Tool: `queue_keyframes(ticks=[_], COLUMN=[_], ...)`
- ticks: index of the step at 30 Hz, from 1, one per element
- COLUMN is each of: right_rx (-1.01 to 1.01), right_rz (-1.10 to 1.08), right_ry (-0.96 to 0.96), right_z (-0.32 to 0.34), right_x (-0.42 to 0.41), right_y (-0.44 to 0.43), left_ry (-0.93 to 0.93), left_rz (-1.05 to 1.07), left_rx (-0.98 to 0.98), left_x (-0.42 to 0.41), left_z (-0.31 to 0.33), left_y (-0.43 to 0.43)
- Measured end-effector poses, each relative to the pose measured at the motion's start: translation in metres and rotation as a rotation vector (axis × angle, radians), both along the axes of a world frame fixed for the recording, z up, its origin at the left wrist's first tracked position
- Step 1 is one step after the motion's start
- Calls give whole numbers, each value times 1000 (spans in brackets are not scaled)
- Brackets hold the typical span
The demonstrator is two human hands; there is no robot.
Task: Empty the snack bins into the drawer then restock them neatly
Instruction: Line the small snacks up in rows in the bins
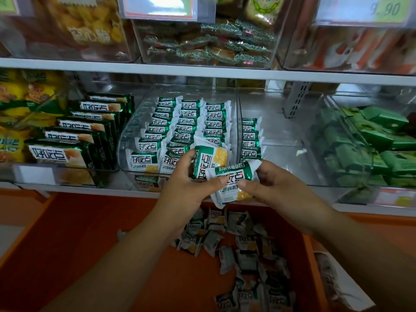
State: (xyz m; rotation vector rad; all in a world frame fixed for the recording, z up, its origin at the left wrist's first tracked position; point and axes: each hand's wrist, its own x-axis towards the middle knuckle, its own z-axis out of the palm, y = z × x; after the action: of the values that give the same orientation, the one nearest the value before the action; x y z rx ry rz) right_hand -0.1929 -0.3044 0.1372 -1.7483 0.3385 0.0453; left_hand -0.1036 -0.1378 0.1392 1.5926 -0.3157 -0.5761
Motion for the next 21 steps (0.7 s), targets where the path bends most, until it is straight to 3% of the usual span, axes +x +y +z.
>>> queue_keyframes(ticks=[3, 6, 8, 12, 18, 21], right_rx=[-88, -101, -242, -626, -710, -860], right_rz=[-57, -300, -339, -112, 83, 144], right_ry=[-21, -154, -175, 19, 97, 159], right_z=[7, 19, 20, -11, -43, -52], right_x=[3, 11, 15, 31, 61, 71], right_y=[-11, -47, -73, -100, -102, -105], left_ry=[-22, 56, 42, -25, -60, -57], left_rz=[42, 73, 100, 96, 63, 53], left_rx=[-31, -67, -57, 9, 46, 31], left_x=[0, 5, 10, 15, 22, 24], left_z=[-3, 1, -2, -12, -20, -22], left_y=[1, 3, 5, 4, 1, 1])
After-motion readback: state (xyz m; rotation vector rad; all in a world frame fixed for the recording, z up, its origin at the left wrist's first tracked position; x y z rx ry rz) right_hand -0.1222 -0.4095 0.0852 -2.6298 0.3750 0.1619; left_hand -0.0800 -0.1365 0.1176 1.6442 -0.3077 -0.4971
